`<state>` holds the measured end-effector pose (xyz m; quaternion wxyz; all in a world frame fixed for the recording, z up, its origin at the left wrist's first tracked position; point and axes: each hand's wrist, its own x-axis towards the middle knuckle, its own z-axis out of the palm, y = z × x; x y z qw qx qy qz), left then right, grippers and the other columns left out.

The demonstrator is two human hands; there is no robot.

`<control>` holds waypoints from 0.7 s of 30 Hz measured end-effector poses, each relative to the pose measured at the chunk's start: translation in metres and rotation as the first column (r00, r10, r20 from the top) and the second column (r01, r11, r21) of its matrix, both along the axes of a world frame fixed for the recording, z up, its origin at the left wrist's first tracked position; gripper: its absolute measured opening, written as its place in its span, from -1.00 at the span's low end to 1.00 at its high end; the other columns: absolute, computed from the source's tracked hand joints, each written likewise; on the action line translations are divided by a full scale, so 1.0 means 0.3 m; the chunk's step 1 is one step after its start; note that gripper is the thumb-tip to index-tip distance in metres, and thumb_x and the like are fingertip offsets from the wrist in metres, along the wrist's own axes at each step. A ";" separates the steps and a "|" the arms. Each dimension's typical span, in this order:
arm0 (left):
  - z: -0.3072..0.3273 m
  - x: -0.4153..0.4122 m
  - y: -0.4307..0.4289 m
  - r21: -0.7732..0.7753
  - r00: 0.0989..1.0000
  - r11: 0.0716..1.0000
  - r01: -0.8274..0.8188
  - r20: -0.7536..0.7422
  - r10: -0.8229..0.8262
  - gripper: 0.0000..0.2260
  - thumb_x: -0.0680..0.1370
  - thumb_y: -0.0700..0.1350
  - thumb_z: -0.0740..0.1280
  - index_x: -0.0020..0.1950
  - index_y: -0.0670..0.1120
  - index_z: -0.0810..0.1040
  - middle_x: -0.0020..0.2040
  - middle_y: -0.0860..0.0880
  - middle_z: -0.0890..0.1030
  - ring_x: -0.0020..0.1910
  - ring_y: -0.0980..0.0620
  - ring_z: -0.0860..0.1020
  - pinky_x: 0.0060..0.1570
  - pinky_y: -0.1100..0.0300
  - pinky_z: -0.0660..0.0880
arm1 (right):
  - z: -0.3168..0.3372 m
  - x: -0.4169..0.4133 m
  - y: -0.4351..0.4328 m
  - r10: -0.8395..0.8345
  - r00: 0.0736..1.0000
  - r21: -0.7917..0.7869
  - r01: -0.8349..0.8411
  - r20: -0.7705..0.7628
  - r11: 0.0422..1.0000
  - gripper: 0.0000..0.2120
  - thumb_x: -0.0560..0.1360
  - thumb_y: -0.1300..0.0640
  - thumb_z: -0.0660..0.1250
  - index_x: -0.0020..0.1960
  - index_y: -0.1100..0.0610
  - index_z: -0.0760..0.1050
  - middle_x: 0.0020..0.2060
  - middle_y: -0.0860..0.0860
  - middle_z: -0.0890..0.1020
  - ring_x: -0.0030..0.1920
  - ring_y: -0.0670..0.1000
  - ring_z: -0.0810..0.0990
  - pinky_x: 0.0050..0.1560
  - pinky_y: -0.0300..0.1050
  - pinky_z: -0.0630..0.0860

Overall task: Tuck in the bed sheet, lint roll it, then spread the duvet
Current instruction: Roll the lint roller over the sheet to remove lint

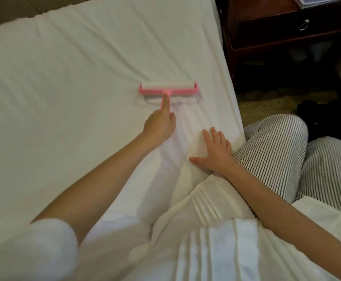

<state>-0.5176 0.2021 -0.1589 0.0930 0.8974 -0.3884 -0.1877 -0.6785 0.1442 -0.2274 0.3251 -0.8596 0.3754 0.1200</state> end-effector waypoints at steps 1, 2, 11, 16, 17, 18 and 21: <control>0.000 0.021 -0.019 -0.020 1.000 1.000 -0.001 -0.020 0.001 -0.44 0.64 -0.09 0.06 0.56 -0.03 -0.16 -0.19 -0.19 0.49 -0.17 -0.20 0.53 -0.30 0.12 0.31 | 0.000 0.001 -0.002 -0.005 1.000 0.001 0.005 -0.002 1.000 -0.06 0.45 -0.24 0.29 0.54 0.04 -0.24 0.52 0.04 -0.26 0.51 0.09 -0.28 0.46 0.06 -0.23; 0.009 0.032 -0.024 -0.031 0.999 1.000 0.000 -0.033 -0.001 -0.44 0.63 -0.09 0.06 0.56 -0.02 -0.15 -0.22 -0.15 0.46 -0.19 -0.18 0.52 -0.30 0.13 0.32 | 0.000 0.004 -0.003 -0.009 1.000 0.001 0.009 -0.004 1.000 -0.06 0.45 -0.24 0.29 0.54 0.04 -0.24 0.52 0.03 -0.26 0.51 0.09 -0.28 0.47 0.07 -0.23; 0.146 -0.215 0.344 0.226 0.985 0.961 0.156 -0.114 -0.133 -0.42 0.63 -0.05 0.05 0.54 0.03 -0.22 -0.35 -0.01 0.41 -0.33 -0.02 0.46 -0.41 0.11 0.24 | -0.004 0.023 -0.003 -0.024 0.999 0.013 0.024 -0.041 1.000 -0.01 0.44 -0.24 0.31 0.53 0.08 -0.30 0.51 0.05 -0.30 0.50 0.11 -0.31 0.48 0.08 -0.22; 0.093 -0.145 0.237 0.167 0.990 0.976 0.140 -0.053 -0.133 -0.43 0.64 -0.05 0.04 0.55 0.01 -0.20 -0.33 -0.05 0.43 -0.35 -0.03 0.43 -0.36 0.12 0.29 | -0.013 0.011 0.006 -0.024 1.000 -0.005 0.024 -0.015 1.000 -0.03 0.45 -0.22 0.31 0.53 0.07 -0.28 0.51 0.06 -0.30 0.50 0.10 -0.31 0.46 0.07 -0.24; 0.072 -0.118 0.194 0.142 0.993 0.983 0.116 -0.020 -0.114 -0.44 0.64 -0.05 0.05 0.55 0.00 -0.19 -0.24 -0.12 0.49 -0.25 -0.12 0.48 -0.28 0.12 0.32 | -0.011 0.008 0.005 -0.020 1.000 -0.006 0.020 -0.021 1.000 -0.03 0.45 -0.22 0.30 0.53 0.07 -0.28 0.51 0.06 -0.30 0.50 0.10 -0.32 0.46 0.07 -0.25; 0.048 -0.091 0.152 0.116 0.996 0.990 0.083 0.016 -0.086 -0.44 0.64 -0.06 0.05 0.56 -0.01 -0.17 -0.12 -0.21 0.55 -0.13 -0.20 0.53 -0.20 0.10 0.35 | -0.009 0.005 0.004 -0.020 1.000 -0.001 0.020 -0.025 1.000 -0.03 0.45 -0.22 0.30 0.53 0.07 -0.29 0.51 0.06 -0.30 0.50 0.11 -0.32 0.46 0.07 -0.25; 0.004 -0.058 0.043 0.052 0.998 0.998 0.027 0.053 -0.030 -0.44 0.63 -0.09 0.07 0.56 -0.07 -0.12 0.05 -0.34 0.55 0.01 -0.28 0.54 -0.17 0.06 0.36 | -0.005 -0.005 -0.005 -0.037 0.999 0.019 0.037 -0.016 0.999 -0.04 0.45 -0.22 0.31 0.53 0.07 -0.27 0.51 0.07 -0.30 0.50 0.12 -0.31 0.47 0.07 -0.25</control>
